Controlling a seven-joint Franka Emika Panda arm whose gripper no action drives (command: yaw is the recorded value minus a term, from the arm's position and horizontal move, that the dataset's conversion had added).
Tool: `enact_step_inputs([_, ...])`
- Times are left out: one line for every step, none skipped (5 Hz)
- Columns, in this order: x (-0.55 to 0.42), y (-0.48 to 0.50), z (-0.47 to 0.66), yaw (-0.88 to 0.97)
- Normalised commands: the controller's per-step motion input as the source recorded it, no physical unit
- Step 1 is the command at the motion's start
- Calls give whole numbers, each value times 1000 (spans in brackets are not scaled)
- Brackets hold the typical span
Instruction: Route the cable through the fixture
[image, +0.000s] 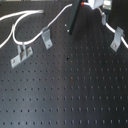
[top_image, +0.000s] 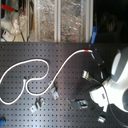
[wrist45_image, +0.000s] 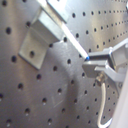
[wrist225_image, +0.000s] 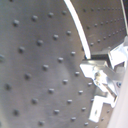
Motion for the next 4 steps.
enact_step_inputs([-63,129,36,0])
enact_step_inputs([-152,422,272,-80])
enact_step_inputs([-133,279,300,-557])
enact_step_inputs([-58,221,3,-451])
